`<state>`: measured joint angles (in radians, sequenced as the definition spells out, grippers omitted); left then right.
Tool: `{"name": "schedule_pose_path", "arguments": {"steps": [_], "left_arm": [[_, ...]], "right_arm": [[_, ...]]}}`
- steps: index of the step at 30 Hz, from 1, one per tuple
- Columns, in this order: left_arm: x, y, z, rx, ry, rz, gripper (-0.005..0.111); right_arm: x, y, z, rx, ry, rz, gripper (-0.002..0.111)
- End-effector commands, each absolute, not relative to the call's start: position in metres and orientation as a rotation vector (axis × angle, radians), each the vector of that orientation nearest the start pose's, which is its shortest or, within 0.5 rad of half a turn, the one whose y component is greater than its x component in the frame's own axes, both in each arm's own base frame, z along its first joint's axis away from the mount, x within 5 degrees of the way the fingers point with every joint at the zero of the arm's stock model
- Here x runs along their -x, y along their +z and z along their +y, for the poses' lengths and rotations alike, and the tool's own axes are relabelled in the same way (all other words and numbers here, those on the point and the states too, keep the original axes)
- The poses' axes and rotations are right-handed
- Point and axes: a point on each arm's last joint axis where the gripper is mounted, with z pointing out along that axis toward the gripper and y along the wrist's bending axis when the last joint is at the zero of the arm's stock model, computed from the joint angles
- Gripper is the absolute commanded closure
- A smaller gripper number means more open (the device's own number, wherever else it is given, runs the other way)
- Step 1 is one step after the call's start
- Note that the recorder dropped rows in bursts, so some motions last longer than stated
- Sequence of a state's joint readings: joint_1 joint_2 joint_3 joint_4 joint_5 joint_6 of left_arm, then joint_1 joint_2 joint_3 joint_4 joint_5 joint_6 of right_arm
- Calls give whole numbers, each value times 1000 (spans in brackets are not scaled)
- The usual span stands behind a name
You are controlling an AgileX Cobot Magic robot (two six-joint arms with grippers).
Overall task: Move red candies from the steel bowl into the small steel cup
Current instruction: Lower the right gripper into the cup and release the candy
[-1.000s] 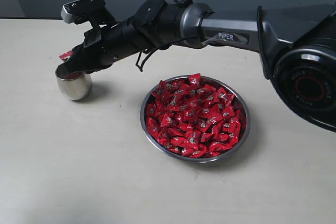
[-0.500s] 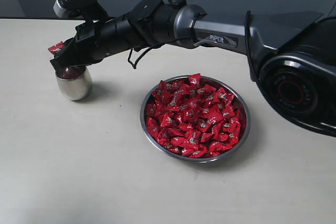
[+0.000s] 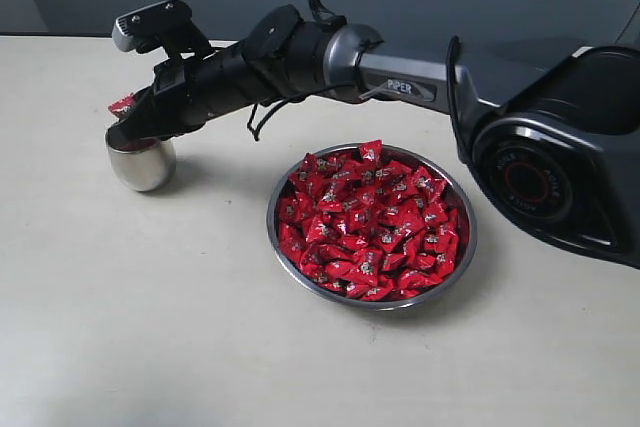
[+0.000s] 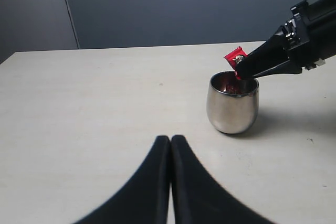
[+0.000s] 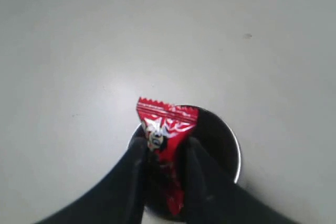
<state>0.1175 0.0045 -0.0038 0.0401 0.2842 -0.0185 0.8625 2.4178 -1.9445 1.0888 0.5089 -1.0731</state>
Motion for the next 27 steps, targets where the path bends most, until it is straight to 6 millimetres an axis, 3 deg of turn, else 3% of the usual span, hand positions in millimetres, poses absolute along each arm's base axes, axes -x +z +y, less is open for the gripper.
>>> {"name": "schedule_pose_path", "arguments": {"steps": [1,27], "left_arm": [[-54,187,7,97,107,1767,106],[-54,187,7,97,107,1767,106]], "right_arm": [[-329,161,437,1202,905,1933,88],[-330,161,437,1187,905,1939,88]]}}
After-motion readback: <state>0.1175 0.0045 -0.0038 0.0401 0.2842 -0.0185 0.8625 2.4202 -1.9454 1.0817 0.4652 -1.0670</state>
